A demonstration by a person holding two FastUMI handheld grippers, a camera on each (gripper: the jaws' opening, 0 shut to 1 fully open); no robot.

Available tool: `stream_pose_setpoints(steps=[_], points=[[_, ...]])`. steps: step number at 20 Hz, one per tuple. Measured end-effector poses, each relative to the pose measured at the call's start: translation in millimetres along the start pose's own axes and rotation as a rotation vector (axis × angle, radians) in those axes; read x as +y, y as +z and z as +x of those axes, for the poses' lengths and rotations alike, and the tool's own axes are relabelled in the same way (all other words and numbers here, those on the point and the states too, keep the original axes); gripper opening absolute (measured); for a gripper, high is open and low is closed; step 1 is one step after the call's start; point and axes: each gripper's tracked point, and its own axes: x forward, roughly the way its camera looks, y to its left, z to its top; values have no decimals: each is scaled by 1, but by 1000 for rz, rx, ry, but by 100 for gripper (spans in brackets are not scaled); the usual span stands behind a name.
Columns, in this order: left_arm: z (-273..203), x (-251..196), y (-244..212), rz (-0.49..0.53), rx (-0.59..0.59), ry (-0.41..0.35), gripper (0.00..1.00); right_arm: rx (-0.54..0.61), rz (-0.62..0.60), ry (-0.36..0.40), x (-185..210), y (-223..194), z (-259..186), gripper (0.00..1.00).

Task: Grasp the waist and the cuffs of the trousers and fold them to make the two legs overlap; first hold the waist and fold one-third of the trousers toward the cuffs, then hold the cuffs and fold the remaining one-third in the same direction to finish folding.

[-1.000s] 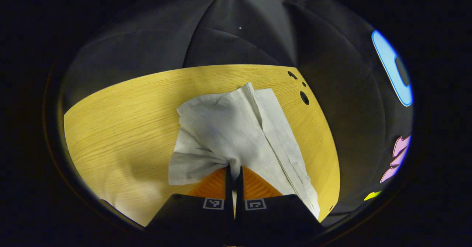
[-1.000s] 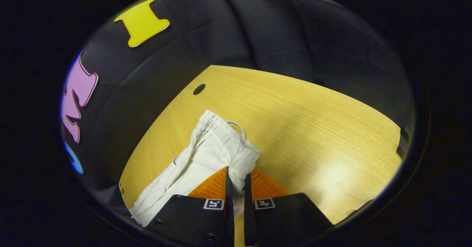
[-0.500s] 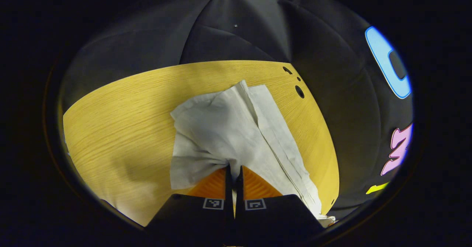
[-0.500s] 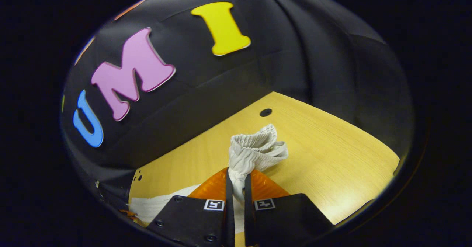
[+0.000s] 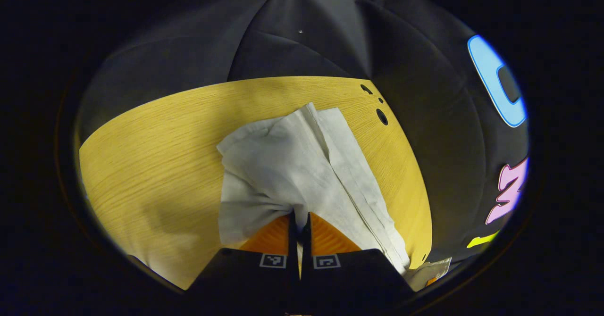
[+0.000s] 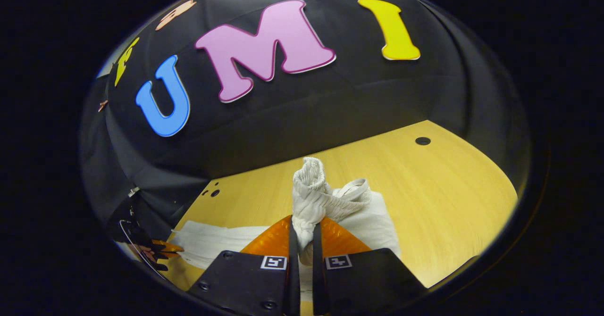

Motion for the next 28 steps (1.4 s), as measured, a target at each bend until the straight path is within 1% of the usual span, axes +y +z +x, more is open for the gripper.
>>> stream_pose_setpoints(steps=[3,5,7,8,9,10,11,12,14,16,17,18,19,20,22,26,27,28], points=[[-1,0,1,3,3,-9,6,113,-62,18,24,-48,10,14],[-2,0,1,7,6,-14,7,180,-109,24,31,-76,19,15],[-1,-1,1,11,9,-18,7,248,-91,40,33,-100,21,16],[-1,0,1,13,9,-19,6,289,-69,48,37,-110,21,24],[-2,0,1,15,9,-19,6,298,-56,53,40,-115,21,28],[-2,-1,0,17,9,-19,7,303,-38,74,47,-115,21,23],[-2,-1,1,20,7,-18,6,300,-21,95,53,-113,20,29],[-2,-1,1,24,7,-18,6,289,-6,118,61,-110,18,50],[-3,-1,1,30,6,-18,7,272,26,177,74,-102,11,58],[-2,-1,1,28,4,-21,6,253,77,265,94,-90,0,61],[-2,-1,2,28,3,-24,6,240,77,271,95,-85,-3,62],[-2,-2,2,27,4,-27,6,229,69,258,90,-81,-7,67],[-3,-2,2,26,5,-32,6,221,62,240,82,-77,-10,58],[-3,-2,3,24,5,-34,7,212,63,222,74,-73,-15,67],[-5,-4,6,19,-2,-48,6,202,77,180,53,-69,-23,67],[-19,-24,15,-3,-43,-131,6,182,90,106,9,-60,-44,67],[-26,-32,18,4,-58,-153,6,177,99,92,1,-58,-49,57],[-30,-42,21,20,-76,-177,6,169,107,78,-6,-55,-53,67]])
